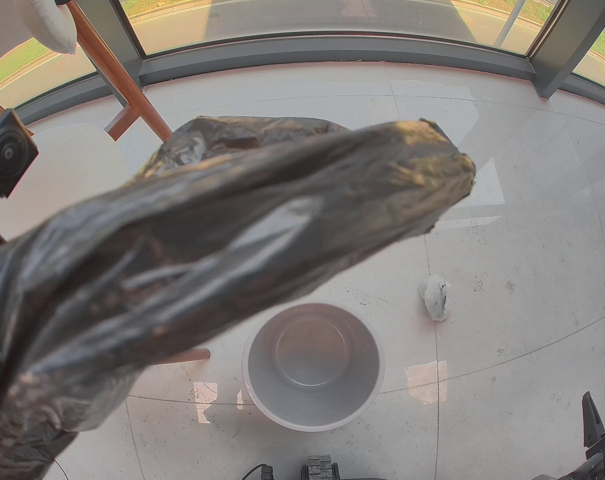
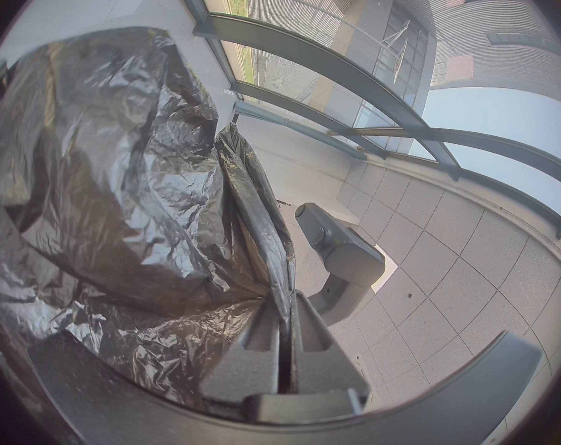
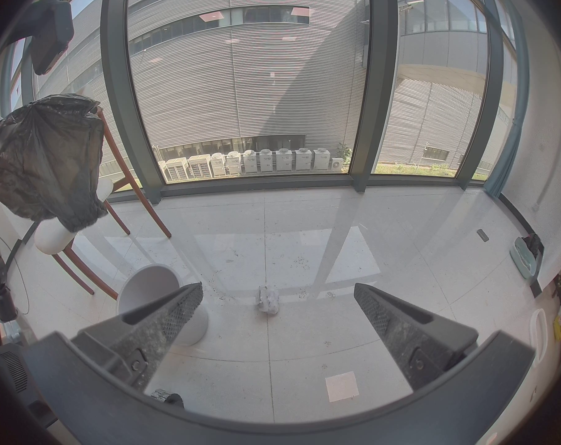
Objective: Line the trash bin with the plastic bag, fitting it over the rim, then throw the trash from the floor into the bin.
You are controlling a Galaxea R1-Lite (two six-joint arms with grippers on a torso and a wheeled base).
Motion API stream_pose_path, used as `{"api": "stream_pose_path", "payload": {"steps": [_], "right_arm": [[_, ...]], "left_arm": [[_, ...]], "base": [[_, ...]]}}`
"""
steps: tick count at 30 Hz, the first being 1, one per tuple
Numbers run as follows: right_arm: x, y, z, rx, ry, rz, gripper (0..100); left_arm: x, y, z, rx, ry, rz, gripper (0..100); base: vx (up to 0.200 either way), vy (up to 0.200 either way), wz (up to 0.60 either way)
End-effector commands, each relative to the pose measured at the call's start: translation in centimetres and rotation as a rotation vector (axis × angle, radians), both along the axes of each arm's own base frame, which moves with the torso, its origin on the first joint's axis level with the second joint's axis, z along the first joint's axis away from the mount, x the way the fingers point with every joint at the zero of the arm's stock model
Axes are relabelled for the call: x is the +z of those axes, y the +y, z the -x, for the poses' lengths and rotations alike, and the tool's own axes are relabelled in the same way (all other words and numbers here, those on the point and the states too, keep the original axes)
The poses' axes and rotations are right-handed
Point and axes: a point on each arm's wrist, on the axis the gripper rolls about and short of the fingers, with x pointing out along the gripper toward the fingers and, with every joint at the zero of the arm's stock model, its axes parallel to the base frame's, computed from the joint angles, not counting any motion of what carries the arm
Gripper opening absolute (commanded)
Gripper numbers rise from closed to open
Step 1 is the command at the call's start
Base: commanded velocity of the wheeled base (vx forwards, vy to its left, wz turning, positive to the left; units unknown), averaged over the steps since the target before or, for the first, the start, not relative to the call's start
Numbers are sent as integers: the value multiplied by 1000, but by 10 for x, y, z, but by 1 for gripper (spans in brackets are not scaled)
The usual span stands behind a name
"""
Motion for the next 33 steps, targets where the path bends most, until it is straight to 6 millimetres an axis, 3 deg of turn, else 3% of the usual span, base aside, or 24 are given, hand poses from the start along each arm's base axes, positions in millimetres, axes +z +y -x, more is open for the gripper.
{"api": "stream_pose_path", "payload": {"steps": [1,9,19,33], "right_arm": [[-5,0,-1,0,15,-1,100],[-5,0,-1,0,15,-1,100],[-5,0,-1,-1,10,-1,100],[-5,0,-1,-3,9,-2,100]], "left_arm": [[-6,-21,4,-3,29,4,0],[-20,-45,2,8,27,-4,0],[-36,-47,0,-1,22,-26,0],[-68,-70,-25,-9,-27,-61,0]], "base": [[0,0,0],[0,0,0],[0,0,0],[0,0,0]]}}
